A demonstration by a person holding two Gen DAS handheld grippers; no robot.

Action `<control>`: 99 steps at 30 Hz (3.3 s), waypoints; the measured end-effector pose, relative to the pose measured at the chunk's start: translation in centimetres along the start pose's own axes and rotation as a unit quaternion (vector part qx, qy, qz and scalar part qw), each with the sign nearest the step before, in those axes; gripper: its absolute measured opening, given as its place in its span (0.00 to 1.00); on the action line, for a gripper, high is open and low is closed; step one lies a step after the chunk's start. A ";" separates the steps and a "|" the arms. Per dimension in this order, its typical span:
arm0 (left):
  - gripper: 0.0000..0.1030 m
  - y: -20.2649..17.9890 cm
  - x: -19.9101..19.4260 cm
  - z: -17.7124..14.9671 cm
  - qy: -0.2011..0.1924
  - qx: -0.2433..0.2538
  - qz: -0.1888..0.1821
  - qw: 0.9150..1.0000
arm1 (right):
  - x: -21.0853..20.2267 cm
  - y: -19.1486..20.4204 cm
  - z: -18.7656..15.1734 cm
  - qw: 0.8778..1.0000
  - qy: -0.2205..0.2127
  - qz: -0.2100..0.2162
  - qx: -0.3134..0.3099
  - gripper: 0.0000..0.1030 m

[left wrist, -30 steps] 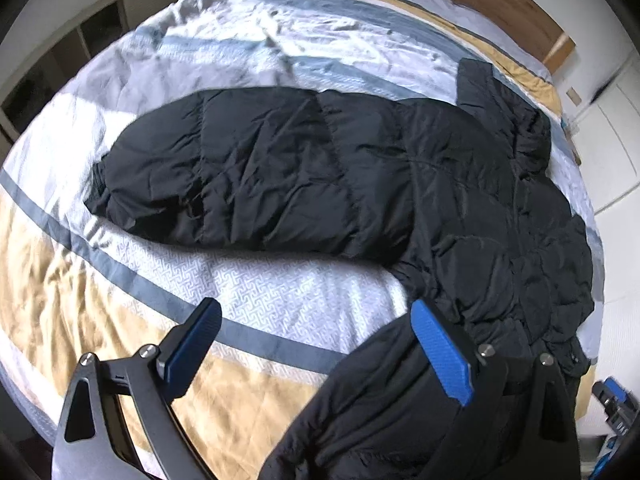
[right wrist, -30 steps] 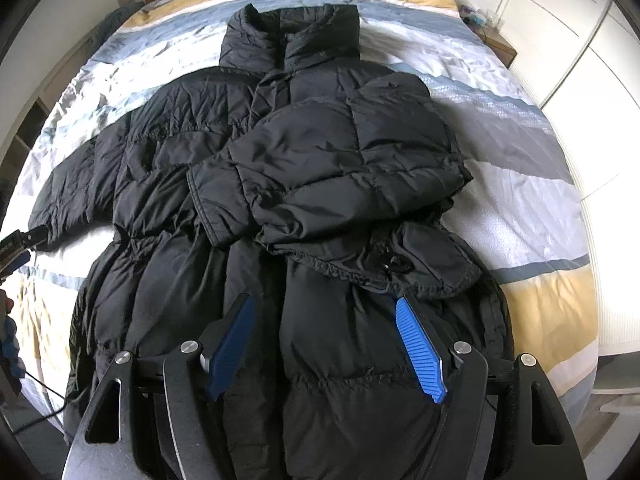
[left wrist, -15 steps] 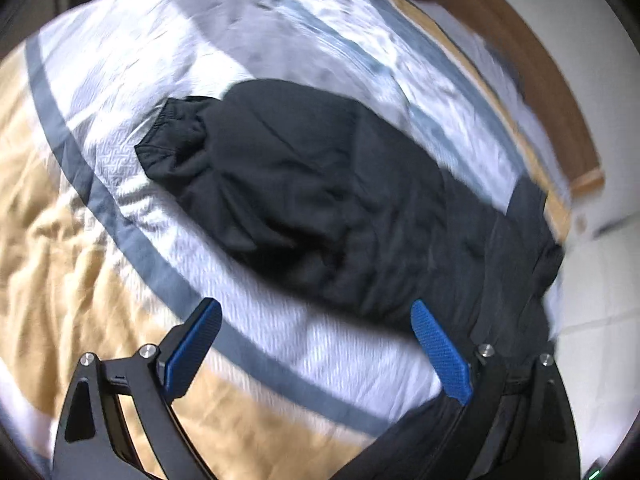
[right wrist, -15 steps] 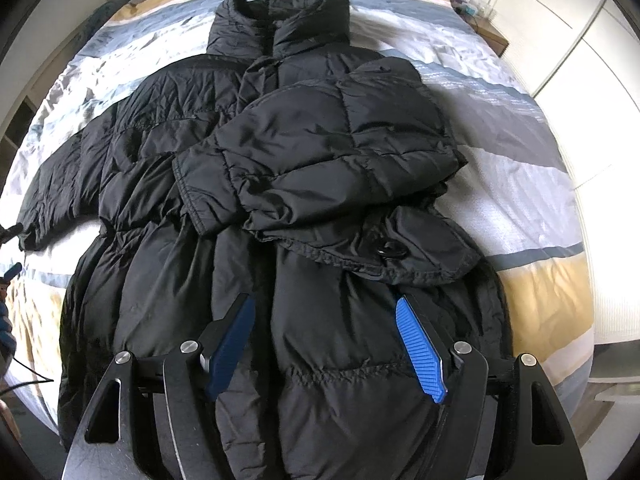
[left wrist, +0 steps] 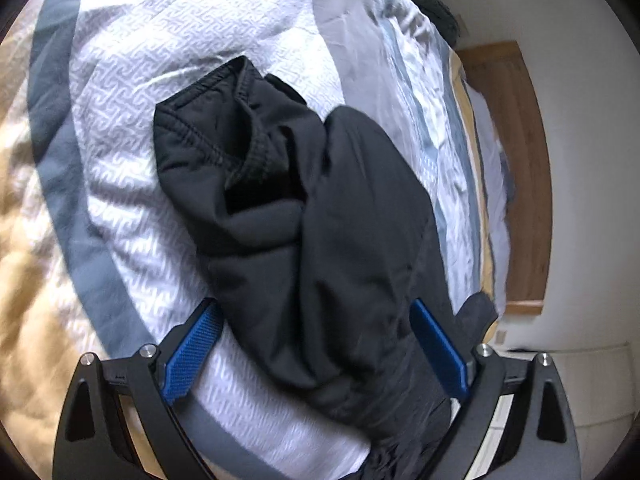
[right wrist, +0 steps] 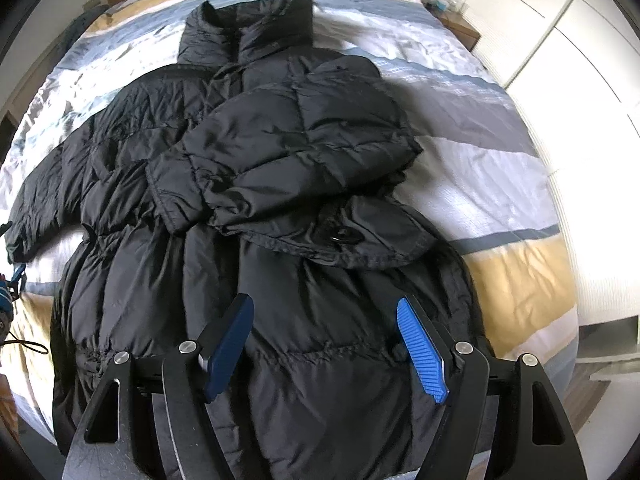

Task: Fold large clothes
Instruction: 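Grasp the other sleeve cuff with the left tool and lift it, then fold the held sleeve across the coat chest with the left tool, then open the left tool and release the sleeve onto the coat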

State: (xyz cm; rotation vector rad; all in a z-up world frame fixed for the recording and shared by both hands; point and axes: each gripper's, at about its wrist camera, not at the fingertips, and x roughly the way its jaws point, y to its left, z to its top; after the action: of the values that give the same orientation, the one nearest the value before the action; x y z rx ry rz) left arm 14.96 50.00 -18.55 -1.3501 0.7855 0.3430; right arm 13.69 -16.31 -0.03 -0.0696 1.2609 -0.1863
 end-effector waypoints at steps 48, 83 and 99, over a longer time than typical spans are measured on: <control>0.13 -15.4 -6.7 -4.7 -0.006 0.117 -0.105 0.988 | -1.1 -8.3 -1.5 0.995 -0.056 0.010 0.079 0.71; 0.13 -27.8 9.8 -46.5 0.237 0.438 0.045 0.866 | 5.4 -18.1 -2.8 0.997 -0.035 0.026 0.059 0.71; 0.32 -24.3 9.6 -45.9 0.270 0.478 0.044 0.835 | 5.7 -14.6 -1.4 0.998 -0.035 0.039 0.030 0.71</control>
State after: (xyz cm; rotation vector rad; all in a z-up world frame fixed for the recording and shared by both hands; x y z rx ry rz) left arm 23.36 -1.09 -8.03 -0.4301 1.2630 -0.3759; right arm 12.51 -31.64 -3.57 0.0249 1.1862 -0.1523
